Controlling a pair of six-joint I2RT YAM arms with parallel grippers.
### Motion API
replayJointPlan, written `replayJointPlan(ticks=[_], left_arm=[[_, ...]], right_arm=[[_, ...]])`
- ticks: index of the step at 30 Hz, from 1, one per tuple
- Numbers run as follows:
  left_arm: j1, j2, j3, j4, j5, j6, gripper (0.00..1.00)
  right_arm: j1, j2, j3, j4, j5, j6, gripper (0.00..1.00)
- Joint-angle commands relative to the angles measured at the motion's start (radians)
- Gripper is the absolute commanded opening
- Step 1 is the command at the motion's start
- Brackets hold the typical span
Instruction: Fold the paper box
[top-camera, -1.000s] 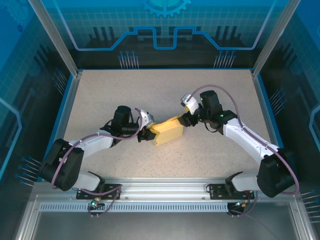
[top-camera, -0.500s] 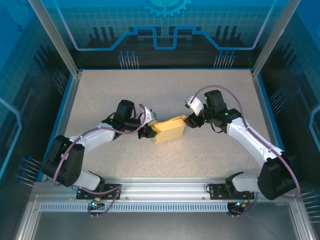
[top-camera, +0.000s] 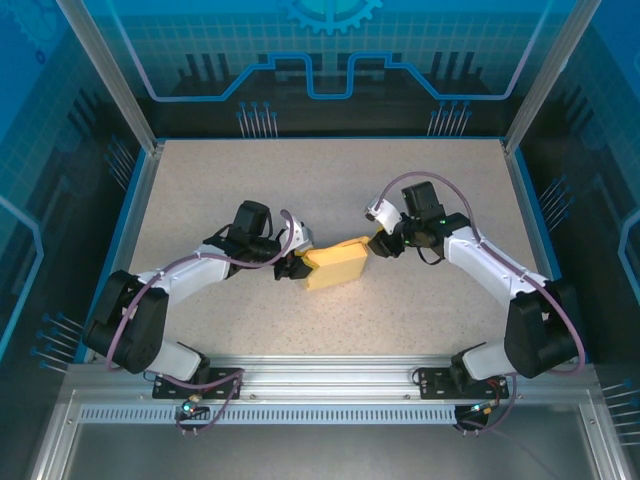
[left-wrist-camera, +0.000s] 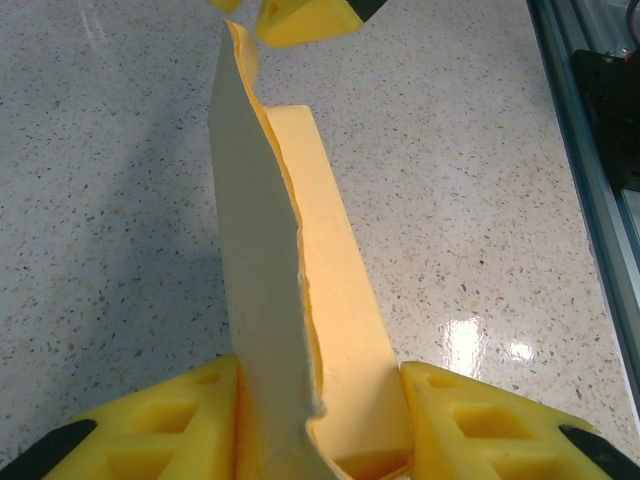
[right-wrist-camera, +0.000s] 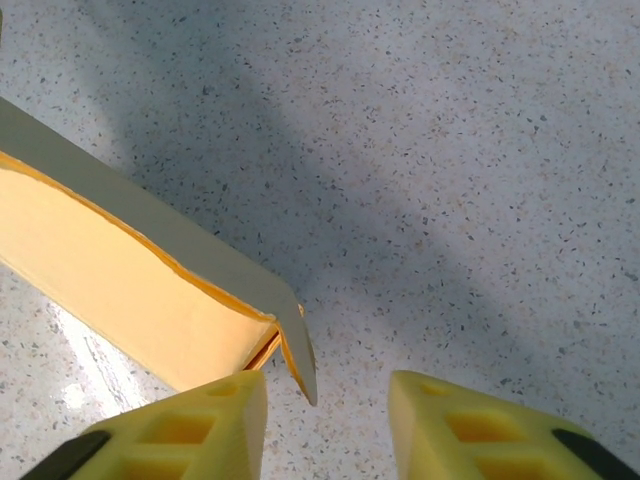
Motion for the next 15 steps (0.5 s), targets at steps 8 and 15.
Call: replayJointPlan(ticks=[8,15], left_arm=[[0.007,0.011,0.039,-0.022,0.004,0.023,0.39],[0.006,0.018,0.047,-0.029,-0.007,0.014,0.40]], right_arm=[[0.019,0.047,0.034,-0.012,-0.044,0.005,0.33],[0.032,0.065,0.052,-0.031,-0.051,0.026,0.21]])
